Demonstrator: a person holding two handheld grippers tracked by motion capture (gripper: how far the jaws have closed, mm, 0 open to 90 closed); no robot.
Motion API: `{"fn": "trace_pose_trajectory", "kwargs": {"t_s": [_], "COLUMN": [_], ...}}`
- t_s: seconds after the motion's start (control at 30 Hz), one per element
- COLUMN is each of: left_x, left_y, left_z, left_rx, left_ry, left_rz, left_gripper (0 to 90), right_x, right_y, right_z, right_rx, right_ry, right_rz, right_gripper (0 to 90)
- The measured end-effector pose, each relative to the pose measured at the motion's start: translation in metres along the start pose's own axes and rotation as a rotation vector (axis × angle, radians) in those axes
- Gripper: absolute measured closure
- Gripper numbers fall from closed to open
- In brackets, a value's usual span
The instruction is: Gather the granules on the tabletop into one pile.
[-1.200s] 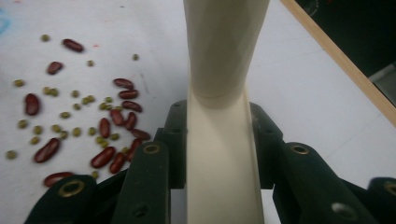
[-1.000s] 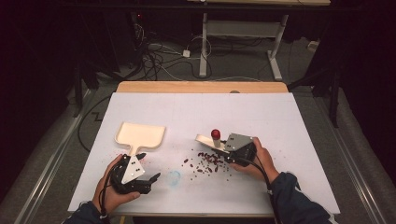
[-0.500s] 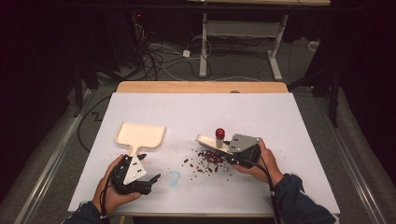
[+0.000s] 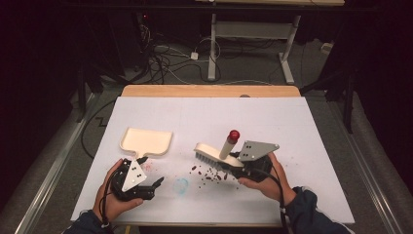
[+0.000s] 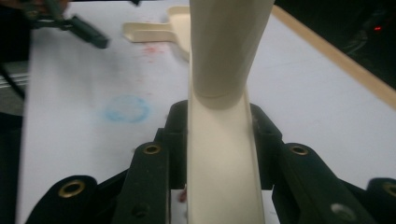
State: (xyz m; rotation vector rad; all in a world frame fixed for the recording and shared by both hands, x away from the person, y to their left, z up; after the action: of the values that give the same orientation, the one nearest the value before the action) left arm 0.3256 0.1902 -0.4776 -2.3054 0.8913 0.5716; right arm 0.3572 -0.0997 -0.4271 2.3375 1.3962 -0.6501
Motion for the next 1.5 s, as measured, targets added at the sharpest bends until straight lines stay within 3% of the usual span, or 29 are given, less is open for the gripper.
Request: {"fn": "trace_pose_trajectory", "kwargs": {"t_s": [0.07,0.1,0.27,0.37,0.47,0.6,0.83,1.17,1.5], "left_x": [-0.003,-0.004,-0.005,-0.004,-0.004,-0.003,0.000,0.003,0.005], "left_y": [-0.004,-0.006,-0.008,-0.007,-0.007,-0.006,-0.003,0.002,0.003], "left_z": [0.001,0.001,0.003,0.003,0.003,0.003,0.003,0.004,0.003], "left_rx": [-0.007,-0.013,-0.027,-0.021,-0.022,-0.021,-0.013,0.002,0.008], "left_ry": [0.005,0.008,0.012,0.008,0.009,0.006,-0.004,-0.017,-0.020], "left_rz": [-0.014,-0.020,-0.029,-0.027,-0.024,-0.017,-0.003,0.020,0.027], "left_gripper": [17.1,17.1,17.1,17.1,17.1,17.1,17.1,17.1,17.1], "right_x": [0.010,0.010,0.025,0.033,0.042,0.044,0.042,0.027,0.006], "right_y": [-0.021,-0.021,-0.047,-0.057,-0.060,-0.051,-0.023,0.009,0.013], "right_z": [0.003,0.003,0.008,0.012,0.016,0.018,0.023,0.027,0.014], "right_rx": [0.006,0.006,0.024,0.057,0.060,0.082,0.153,0.187,0.196], "right_ry": [-0.032,-0.032,-0.066,-0.073,-0.085,-0.082,-0.092,-0.097,-0.026], "right_rz": [-0.057,-0.057,-0.129,-0.160,-0.160,-0.127,-0.075,0.045,0.044], "right_gripper": [67.4,67.4,67.4,67.4,67.4,67.3,67.2,67.4,67.3]}}
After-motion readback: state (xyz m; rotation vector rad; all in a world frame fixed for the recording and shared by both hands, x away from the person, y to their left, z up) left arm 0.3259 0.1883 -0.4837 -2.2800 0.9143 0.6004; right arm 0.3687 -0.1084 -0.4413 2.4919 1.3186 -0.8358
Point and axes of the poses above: each handheld gripper's, and its own axes: x roughly forward along the jaws, z roughly out of its underside, y roughly to its right, the point moved 6 cm from there along x, roughly forward along the jaws, and after that the axes turned 7 degrees about x, right-handed, at the moved point
